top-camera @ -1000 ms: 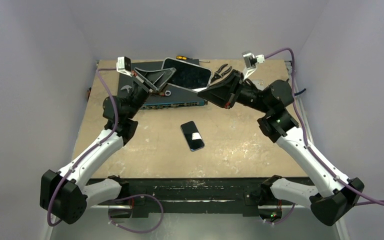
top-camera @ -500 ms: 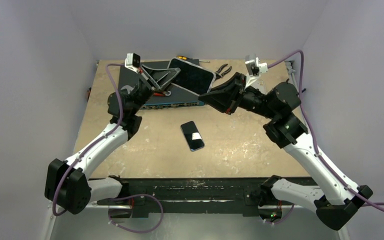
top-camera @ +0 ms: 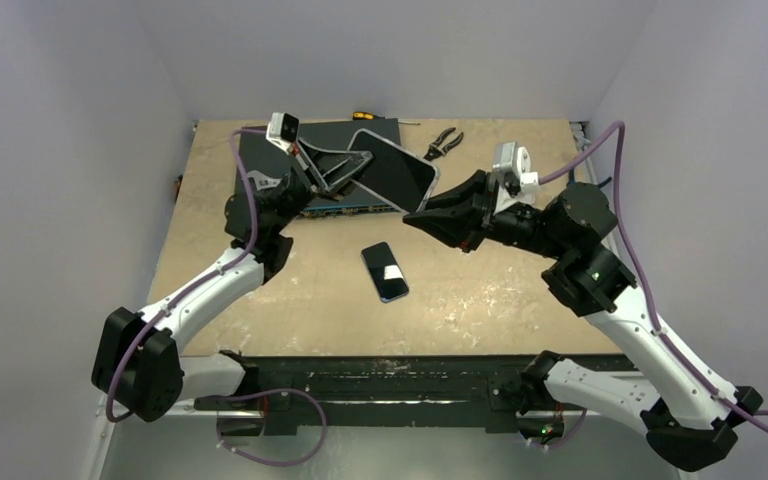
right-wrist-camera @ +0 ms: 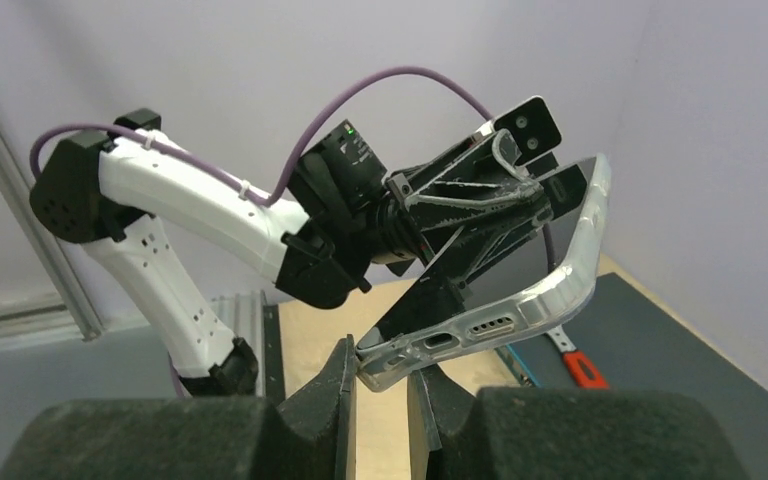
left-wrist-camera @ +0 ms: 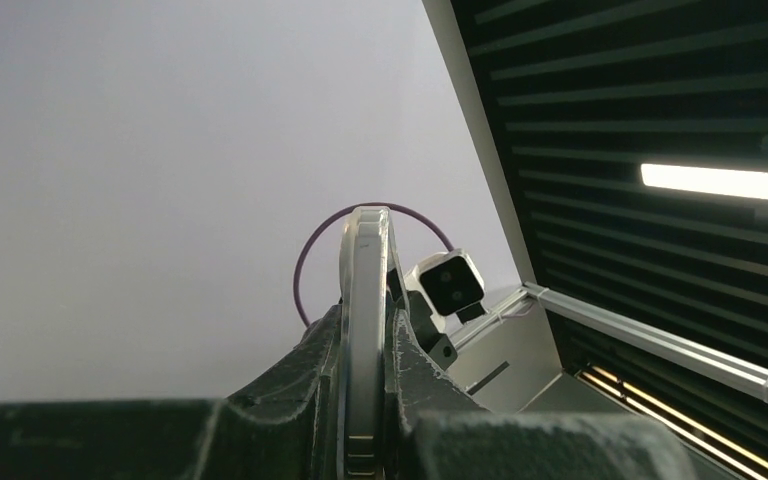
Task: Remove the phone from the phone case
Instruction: Remove the phone case from the phone.
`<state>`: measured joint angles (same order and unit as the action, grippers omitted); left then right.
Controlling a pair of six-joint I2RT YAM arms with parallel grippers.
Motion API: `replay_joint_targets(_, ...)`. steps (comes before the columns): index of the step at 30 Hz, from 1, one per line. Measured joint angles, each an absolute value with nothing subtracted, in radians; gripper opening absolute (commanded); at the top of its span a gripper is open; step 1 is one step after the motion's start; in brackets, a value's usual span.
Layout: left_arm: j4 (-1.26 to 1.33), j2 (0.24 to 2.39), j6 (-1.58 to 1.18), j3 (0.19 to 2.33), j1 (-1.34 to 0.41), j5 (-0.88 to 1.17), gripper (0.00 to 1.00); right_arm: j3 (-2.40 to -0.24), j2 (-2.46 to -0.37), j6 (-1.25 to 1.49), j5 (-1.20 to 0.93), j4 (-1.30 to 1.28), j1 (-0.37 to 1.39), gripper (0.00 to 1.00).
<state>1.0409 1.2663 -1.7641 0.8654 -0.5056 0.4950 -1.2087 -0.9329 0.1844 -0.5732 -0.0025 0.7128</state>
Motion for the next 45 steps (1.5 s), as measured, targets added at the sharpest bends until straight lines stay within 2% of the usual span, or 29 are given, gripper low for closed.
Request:
replay_joint_targets(14,1.048,1.256,-1.831,0.824,-0.535,0.512,0.0,-1.233,-0.905,-0.161,-0.512,-0.116,0.819,0.0)
replay_joint_targets(26,1.023,1.235,-1.831,0.822,-0.553,0.488,0.0,-1.231,-0.883,-0.247,-0.467,-0.13,0.834,0.0)
replay_joint_targets(34,0.95,1.229,-1.753,0.893,-0.552,0.485,0.0,-1.134,-0.804,-0.308,-0.369,-0.084,0.838,0.0)
replay_joint_targets(35,0.943,1.227,-1.741,0.902,-0.551,0.485,0.0,-1.125,-0.795,-0.313,-0.354,-0.077,0.838,0.05)
replay_joint_targets(38,0.933,1.208,-1.716,0.907,-0.545,0.48,0.0,-1.098,-0.771,-0.319,-0.321,-0.057,0.838,0.31)
replay_joint_targets(45,0.923,1.174,-1.662,0.907,-0.516,0.474,0.0,-0.985,-0.661,-0.267,-0.216,-0.02,0.838,0.61)
